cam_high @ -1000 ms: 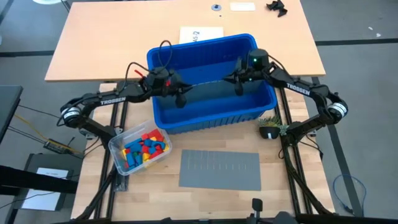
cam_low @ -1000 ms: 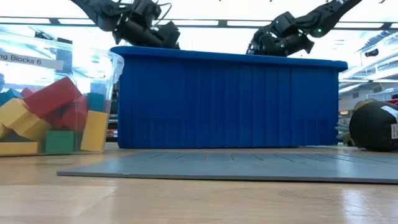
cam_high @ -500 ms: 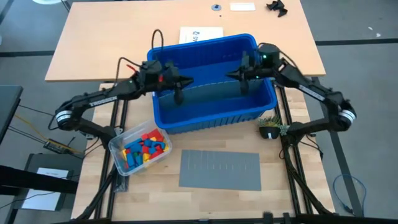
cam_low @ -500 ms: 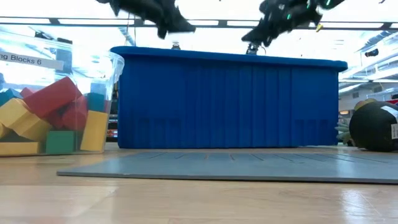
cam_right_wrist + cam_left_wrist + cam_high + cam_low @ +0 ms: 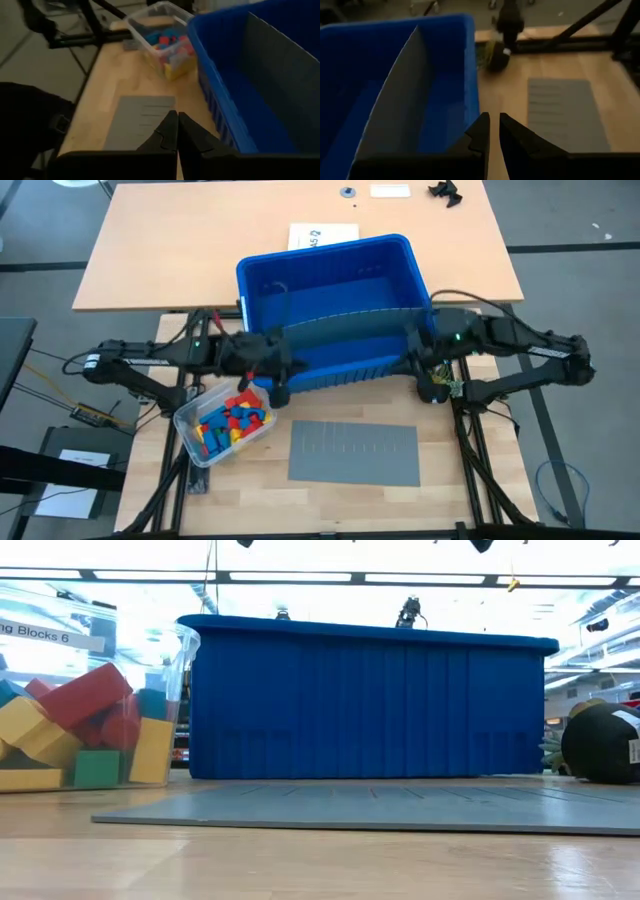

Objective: Sort Items/Unsort Items

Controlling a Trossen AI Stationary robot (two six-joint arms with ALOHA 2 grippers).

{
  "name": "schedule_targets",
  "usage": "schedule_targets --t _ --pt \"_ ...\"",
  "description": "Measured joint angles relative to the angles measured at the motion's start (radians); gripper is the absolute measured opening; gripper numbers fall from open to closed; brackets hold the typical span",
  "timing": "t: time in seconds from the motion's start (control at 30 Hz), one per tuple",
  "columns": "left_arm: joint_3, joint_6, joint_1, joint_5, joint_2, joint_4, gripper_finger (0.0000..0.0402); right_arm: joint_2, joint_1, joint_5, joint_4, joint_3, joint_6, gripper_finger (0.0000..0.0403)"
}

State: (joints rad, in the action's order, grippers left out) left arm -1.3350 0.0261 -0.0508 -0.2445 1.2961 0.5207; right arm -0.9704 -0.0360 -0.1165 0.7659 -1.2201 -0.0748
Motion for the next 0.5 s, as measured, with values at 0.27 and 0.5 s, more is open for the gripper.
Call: schedule_targets --t 0.27,0.5 --pt "-0.083 -0.014 -0.059 -0.168 -0.001 0.248 0.0048 -0.052 0.149 0.134 0.016 0.000 -0.043 0.0003" --pt "-0.147 -0.249 -0.121 -0.211 -0.004 0.614 0.0048 -0.147 0.193 0.161 0.015 0.000 -0.036 0.0002"
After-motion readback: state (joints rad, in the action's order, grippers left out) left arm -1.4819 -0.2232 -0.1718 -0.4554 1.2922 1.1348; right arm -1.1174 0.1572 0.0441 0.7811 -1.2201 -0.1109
